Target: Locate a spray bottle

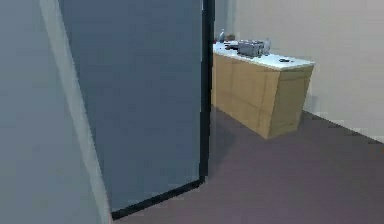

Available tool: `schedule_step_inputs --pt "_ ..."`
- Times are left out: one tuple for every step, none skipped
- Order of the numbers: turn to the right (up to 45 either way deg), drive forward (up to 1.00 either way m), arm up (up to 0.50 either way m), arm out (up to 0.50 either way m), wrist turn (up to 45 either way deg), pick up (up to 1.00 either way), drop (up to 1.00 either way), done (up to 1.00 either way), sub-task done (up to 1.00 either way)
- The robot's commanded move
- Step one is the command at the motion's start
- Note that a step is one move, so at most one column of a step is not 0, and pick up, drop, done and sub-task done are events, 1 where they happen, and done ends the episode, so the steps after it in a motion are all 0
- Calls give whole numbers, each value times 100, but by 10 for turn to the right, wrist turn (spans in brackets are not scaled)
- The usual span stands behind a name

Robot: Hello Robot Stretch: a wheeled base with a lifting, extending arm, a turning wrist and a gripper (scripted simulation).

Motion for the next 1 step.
schedule_step_inputs --pt "0 25 0 0 0 0 0 0 0"
